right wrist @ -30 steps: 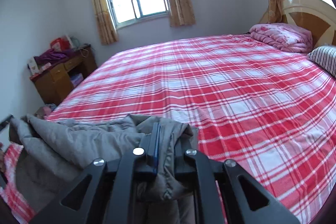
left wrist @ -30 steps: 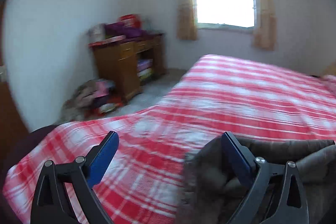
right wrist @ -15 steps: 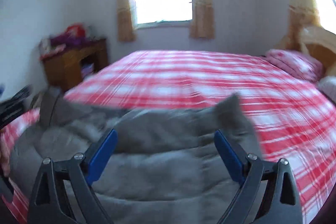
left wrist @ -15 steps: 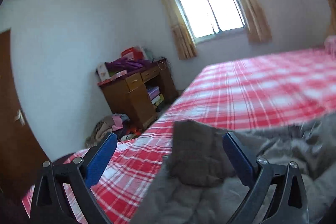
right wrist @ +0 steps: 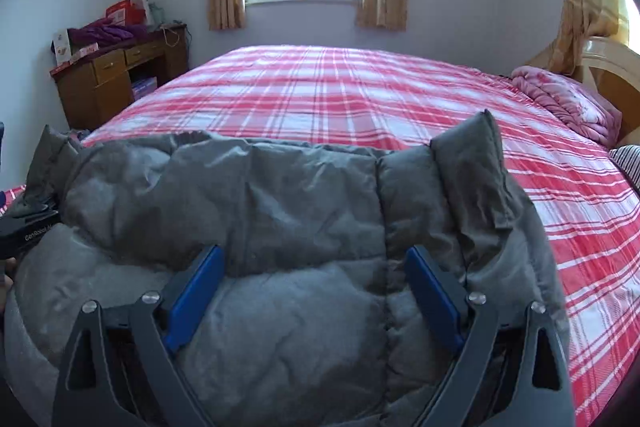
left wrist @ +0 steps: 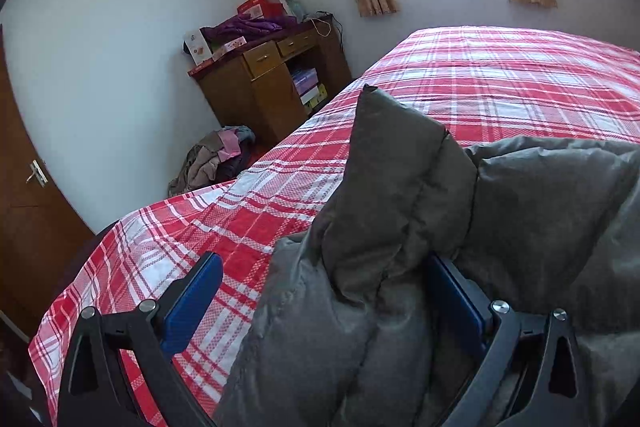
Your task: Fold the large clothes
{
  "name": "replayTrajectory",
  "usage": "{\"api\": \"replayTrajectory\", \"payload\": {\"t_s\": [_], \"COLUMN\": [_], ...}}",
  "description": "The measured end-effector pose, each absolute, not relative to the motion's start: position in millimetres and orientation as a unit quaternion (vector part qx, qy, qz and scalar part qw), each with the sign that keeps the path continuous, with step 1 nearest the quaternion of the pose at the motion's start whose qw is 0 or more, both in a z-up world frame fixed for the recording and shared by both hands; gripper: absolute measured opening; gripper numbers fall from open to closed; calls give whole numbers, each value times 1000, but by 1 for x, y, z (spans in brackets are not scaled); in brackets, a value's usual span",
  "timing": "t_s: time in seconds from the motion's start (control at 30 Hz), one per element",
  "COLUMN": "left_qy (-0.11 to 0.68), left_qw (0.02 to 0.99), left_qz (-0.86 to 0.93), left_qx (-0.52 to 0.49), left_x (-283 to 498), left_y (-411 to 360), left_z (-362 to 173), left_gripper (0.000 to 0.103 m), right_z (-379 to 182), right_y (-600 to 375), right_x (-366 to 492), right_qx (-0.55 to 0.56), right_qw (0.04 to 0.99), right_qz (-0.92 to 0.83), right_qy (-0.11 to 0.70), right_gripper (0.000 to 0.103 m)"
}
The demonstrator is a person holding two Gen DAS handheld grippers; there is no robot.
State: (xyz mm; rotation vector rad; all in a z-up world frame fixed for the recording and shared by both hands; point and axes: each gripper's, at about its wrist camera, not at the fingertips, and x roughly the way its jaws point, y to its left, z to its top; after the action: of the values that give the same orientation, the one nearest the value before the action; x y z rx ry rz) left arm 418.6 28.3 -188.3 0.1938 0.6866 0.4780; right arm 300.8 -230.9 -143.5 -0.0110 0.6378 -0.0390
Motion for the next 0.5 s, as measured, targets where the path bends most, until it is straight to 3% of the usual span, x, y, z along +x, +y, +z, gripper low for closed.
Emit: {"api": "replayTrajectory", "payload": {"t_s": [0.5], "left_qy": [381], "left_qw": [896], "left_qz": [212], "left_qx": [79], "left_x": [432], "left_y": [39], "left_z": [-203], "left_gripper": [102], "right_z": [-161], "right_y": [-232], "right_x": [318], "right_qx": [10], "right_qw": [937], "right_qz": [-22], "right_qy": [348], "right_gripper": [94]}}
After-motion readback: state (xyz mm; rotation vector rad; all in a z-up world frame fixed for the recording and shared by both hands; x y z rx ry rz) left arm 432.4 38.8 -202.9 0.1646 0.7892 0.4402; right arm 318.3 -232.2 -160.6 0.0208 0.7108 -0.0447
